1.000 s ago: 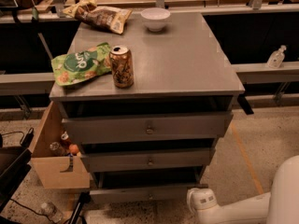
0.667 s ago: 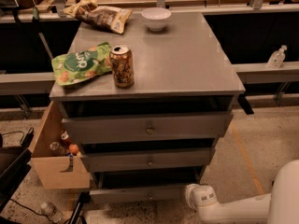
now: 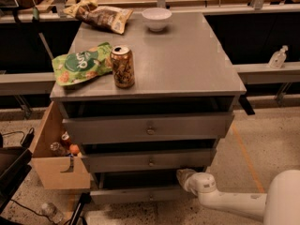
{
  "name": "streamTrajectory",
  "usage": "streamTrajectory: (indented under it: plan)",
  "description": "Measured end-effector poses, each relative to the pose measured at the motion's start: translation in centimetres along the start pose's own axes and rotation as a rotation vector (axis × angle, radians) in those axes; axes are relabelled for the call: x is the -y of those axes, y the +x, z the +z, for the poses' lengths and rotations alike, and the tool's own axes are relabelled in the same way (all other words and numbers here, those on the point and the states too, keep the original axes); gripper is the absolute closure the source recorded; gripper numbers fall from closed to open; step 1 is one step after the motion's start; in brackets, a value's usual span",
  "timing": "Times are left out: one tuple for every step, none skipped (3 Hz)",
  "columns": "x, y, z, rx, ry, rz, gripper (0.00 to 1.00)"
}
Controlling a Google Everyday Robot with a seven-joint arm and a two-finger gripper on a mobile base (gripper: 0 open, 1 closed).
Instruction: Open bottom drawer
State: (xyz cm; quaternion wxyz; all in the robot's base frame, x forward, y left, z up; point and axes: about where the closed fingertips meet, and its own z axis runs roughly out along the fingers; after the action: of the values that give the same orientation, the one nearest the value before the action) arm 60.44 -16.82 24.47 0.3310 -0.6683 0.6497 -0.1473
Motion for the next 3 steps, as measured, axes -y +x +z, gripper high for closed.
streamTrajectory:
  plan:
    - [0.2,-0.1,0.1,0.002,0.001,0.0,1.0]
    - [-0.3,-0.1,0.8,-0.001,-0.021,0.002,1.0]
    - [-2.8,-0.5,2.3,0.01,-0.103,0.022,1.0]
